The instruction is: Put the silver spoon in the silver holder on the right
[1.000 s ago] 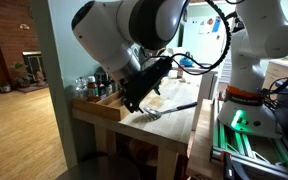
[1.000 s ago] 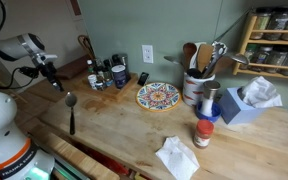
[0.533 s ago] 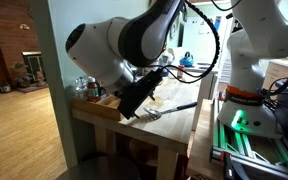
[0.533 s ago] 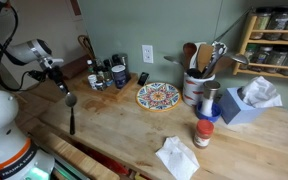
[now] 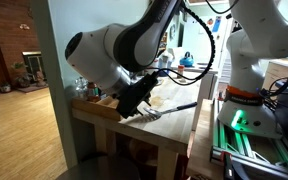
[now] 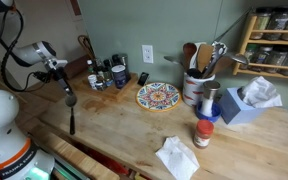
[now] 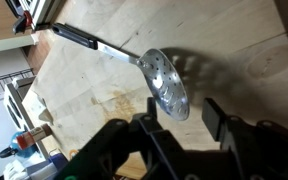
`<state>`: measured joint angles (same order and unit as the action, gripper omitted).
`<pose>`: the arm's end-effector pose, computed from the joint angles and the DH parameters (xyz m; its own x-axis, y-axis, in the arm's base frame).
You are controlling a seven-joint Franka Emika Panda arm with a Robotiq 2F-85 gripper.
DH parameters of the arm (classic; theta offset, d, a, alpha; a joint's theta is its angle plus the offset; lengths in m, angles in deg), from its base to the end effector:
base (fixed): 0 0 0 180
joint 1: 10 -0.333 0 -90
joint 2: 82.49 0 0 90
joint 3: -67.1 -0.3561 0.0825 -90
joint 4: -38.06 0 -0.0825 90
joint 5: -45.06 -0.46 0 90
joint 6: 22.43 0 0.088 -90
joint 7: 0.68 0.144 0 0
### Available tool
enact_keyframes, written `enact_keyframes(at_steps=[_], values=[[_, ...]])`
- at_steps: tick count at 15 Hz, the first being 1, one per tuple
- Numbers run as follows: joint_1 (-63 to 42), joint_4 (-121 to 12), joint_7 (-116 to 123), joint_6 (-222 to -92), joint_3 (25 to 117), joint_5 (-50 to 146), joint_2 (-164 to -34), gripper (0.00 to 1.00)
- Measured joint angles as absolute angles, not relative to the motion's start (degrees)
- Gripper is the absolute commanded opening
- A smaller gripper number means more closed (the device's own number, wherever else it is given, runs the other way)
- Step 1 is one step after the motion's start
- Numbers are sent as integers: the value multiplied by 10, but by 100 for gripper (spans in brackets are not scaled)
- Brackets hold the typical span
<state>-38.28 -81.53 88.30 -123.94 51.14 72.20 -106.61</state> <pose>0.4211 0.3426 0.1472 0.8969 -0.4116 0.1618 -0.4078 -0.6282 0.6627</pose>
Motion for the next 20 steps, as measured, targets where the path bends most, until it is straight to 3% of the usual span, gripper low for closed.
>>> enact_keyframes(at_steps=[3,7,8,9,15,17,20], values=[[-384,-810,884,-1226,514,722,-1066,1],[-386,-801,886,-1195,514,721,-1066,18],[-386,-799,886,-1187,514,719,-1066,35],[-387,-796,886,-1179,514,718,-1067,42],[-388,-789,889,-1149,514,706,-1069,67],[-388,-789,889,-1149,514,700,-1072,71],[-388,-789,889,-1149,514,690,-1079,65]])
